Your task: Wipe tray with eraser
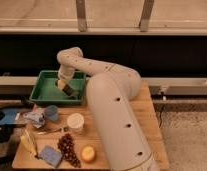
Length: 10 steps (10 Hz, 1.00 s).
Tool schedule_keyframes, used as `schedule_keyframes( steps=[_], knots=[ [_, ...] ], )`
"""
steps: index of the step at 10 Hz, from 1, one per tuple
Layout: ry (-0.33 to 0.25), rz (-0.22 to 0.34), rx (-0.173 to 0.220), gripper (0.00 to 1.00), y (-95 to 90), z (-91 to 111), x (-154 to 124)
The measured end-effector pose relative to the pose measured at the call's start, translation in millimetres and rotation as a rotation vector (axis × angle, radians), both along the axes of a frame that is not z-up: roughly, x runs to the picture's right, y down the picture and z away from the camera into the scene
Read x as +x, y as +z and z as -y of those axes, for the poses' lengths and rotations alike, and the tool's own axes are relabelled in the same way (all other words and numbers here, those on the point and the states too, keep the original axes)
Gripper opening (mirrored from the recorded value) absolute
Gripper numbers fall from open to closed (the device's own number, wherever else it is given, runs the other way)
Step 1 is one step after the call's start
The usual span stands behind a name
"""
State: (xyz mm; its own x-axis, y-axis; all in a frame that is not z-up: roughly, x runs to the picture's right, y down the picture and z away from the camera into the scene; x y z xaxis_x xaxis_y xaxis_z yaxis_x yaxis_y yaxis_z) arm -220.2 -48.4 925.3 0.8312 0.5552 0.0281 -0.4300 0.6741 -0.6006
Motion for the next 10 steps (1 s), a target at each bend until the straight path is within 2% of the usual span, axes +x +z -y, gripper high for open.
schedule_keyframes(
  steps=[3, 5, 7, 10],
  knots=[
    [0.008, -0.033, 0.005, 0.0, 32.6, 19, 16],
    [0.013, -0.026, -0.002, 0.0, 51.7, 22, 8],
    [-0.004, 0.009, -0.006, 0.0, 61.9, 24, -17],
    [-0.042, 0.105, -0.003, 0.0, 56.1, 22, -51]
  ],
)
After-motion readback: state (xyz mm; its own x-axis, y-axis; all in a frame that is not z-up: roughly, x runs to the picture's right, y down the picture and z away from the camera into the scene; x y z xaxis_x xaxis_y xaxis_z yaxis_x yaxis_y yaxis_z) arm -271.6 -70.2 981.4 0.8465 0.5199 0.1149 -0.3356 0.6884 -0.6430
